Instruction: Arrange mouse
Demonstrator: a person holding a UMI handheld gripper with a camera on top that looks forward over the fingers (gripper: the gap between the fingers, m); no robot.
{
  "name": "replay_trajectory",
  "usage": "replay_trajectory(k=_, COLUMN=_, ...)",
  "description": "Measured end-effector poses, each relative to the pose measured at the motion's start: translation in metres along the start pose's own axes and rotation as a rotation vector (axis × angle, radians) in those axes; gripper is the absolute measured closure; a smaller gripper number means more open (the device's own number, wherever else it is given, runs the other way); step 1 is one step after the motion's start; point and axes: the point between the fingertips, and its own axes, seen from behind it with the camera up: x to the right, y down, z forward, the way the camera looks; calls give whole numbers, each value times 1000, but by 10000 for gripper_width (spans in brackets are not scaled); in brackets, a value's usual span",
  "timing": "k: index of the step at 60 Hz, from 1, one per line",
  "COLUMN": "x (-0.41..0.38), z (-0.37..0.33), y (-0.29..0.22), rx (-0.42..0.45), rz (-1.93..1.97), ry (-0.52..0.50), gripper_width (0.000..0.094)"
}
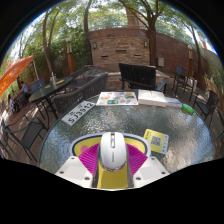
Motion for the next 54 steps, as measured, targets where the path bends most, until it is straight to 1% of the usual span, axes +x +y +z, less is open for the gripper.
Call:
replay_trajectory(k=5, x=-4, z=12, y=15, rx=-56, rz=-10, ry=-3, gripper_width=467)
replay_trajectory(k=6, x=-2, z=26, y=28, rx=-74, rz=-10, ry=-7, gripper_width=453)
replay_trajectory(k=10, x=-6, z=14, y=33, rx=-77, rz=-8, ry=10, gripper_width=400)
replay_trajectory(k=11, x=-2, z=14, y=30, rx=-82, rz=-12, ry=15, gripper_width=362)
replay_trajectory(k=12, x=-2, z=10, y=28, rx=-81, rz=-17, ry=20, gripper_width=299)
replay_trajectory(k=15, x=-6, z=-3, y=20, rx=-62, rz=-31, ry=20, gripper_width=65)
replay_trajectory(k=18, x=-8, z=-20, y=6, rx=-44, rz=-40, ry=26, gripper_width=108)
replay_trajectory(k=23, x=-11, z=-57, y=-13, rx=-24, rz=-59, ry=53, gripper_width=73)
replay_trajectory(k=30, x=-21, z=-108, y=-28, rx=-21, rz=-72, ry=82, gripper_width=77)
replay_trajectory(k=42, x=-37, z=-177, y=-32, rx=-15, rz=-84, ry=121, gripper_width=73)
replay_trajectory(k=48, x=-41, z=-197, y=-26, rx=-15, rz=-91, ry=141, gripper_width=78)
replay_trajectory(k=54, x=-46, z=-209, y=-19, rx=-20, rz=-78, ry=139, gripper_width=78)
